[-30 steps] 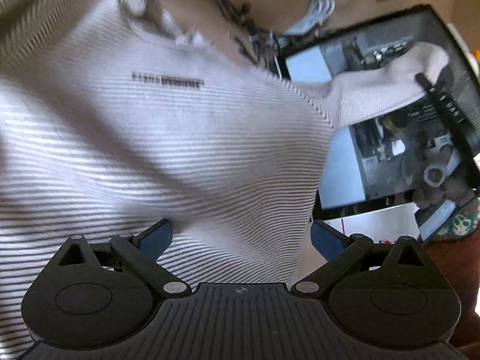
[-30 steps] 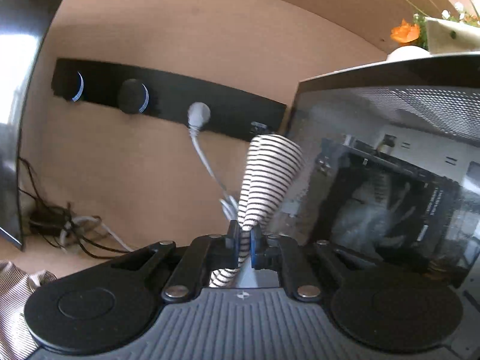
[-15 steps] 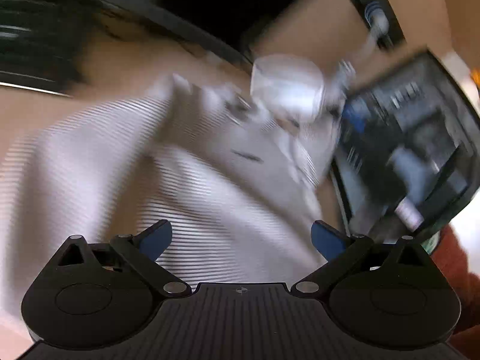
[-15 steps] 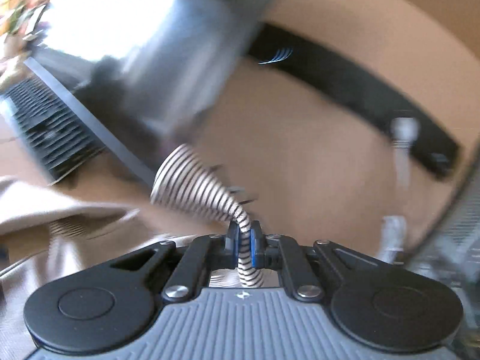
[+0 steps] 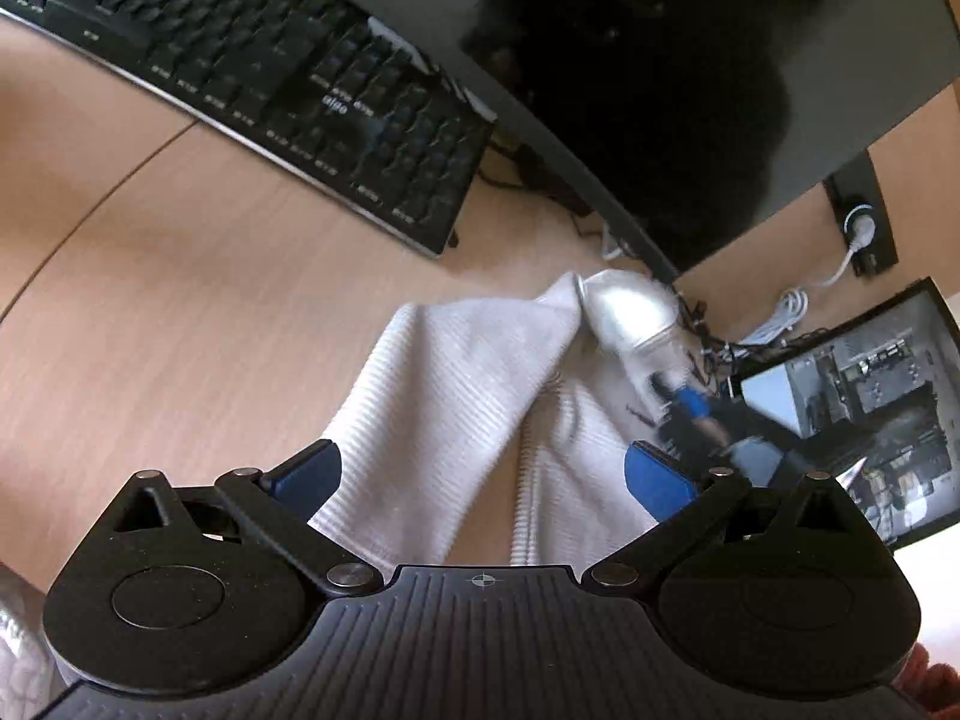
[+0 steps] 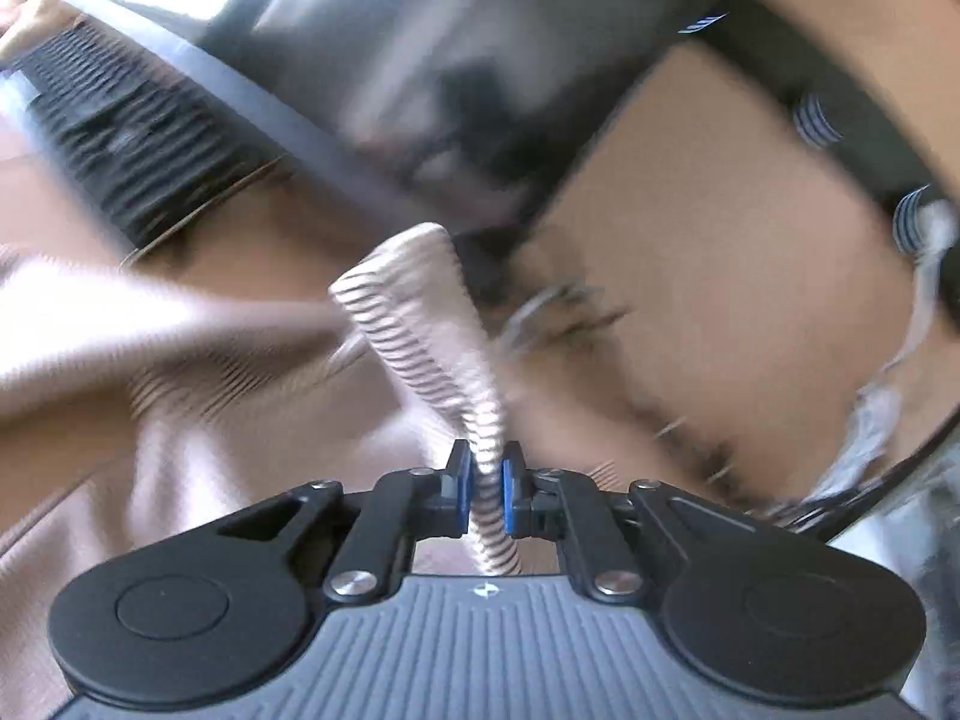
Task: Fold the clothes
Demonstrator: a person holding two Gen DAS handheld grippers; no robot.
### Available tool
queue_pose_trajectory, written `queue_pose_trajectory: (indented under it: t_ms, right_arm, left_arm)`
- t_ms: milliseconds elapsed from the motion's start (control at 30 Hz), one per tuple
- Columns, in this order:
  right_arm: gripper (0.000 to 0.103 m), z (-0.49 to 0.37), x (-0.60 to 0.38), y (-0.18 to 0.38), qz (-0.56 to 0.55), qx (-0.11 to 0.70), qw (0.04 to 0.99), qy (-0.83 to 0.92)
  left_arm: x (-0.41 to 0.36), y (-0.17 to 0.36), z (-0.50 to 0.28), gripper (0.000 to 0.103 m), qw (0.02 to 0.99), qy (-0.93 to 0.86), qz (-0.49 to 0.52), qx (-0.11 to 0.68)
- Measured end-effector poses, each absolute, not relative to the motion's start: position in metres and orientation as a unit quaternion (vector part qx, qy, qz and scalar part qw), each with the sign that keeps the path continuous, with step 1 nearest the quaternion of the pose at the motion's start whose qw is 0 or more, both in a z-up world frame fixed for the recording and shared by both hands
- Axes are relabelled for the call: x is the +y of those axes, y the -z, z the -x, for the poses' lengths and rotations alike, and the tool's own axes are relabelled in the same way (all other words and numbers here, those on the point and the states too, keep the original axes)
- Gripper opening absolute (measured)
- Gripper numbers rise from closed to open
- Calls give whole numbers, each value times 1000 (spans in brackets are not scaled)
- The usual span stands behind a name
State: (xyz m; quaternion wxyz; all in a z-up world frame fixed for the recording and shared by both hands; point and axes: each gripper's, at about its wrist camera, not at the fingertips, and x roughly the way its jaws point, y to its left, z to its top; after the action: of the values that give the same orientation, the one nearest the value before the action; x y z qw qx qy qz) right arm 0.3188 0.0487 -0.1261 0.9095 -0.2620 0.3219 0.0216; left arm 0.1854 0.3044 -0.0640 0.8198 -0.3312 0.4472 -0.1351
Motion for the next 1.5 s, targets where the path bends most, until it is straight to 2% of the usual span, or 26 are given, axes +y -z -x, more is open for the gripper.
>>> queue_pose_trajectory:
  t_ms: [33,67,100,267,400,600,700,833,900,1000,1033,1067,1100,1133,1167,1367,1500]
  right_arm:
    - [21,-314,52,131,255,332,907,-36]
    - [31,-309,53,132,248,336,907,-48]
    - [35,-302,53,130,237,337,909,-59]
    - [36,-289,10,105,162,335,928,-29]
    - [36,-280,-32,107,204,340,918,23]
    - [36,-258,-64,128,325,352,877,49]
    - [36,-254,-73,135,352,349,868,45]
    - [36,-244,-78,140,383,329,863,24]
    - [36,-242,-78,143,400,321,858,7]
    - [36,-244,-77,152,431,300,851,-11]
    - [36,-245,-76,154,436,293,851,-14]
    - [36,-248,-75,156,436,291,851,-19]
    - [33,-252,-75,158,434,290,852,-24]
    - [25,-255,-74,160,433,289,853,-29]
    - [11,-257,-74,162,437,285,852,-30]
    - [8,-260,-95,153,443,275,853,13]
    - [8,-251,-95,164,481,283,830,-2]
  left_arm:
    - [305,65,-185,103,820,134,326,450]
    - [305,65,-185,103,822,132,321,452]
    - [305,66,-186,103,823,130,316,454]
    - [282,67,-199,103,826,148,294,458]
    - [243,63,-221,103,824,194,284,451]
    - [176,59,-260,102,832,238,248,436]
    - [141,62,-282,83,852,224,194,432]
    - [110,73,-308,79,871,182,132,438]
    - [102,79,-317,71,873,162,119,444]
    - [97,86,-326,42,878,136,105,447]
    - [96,86,-327,20,881,131,99,444]
    - [95,85,-329,16,883,129,96,442]
    - [94,82,-328,16,884,133,97,438]
    - [92,78,-328,16,886,137,94,433]
    - [90,74,-327,16,889,142,92,426]
    - [71,54,-336,16,901,168,79,393]
    - [66,81,-345,16,889,147,61,430]
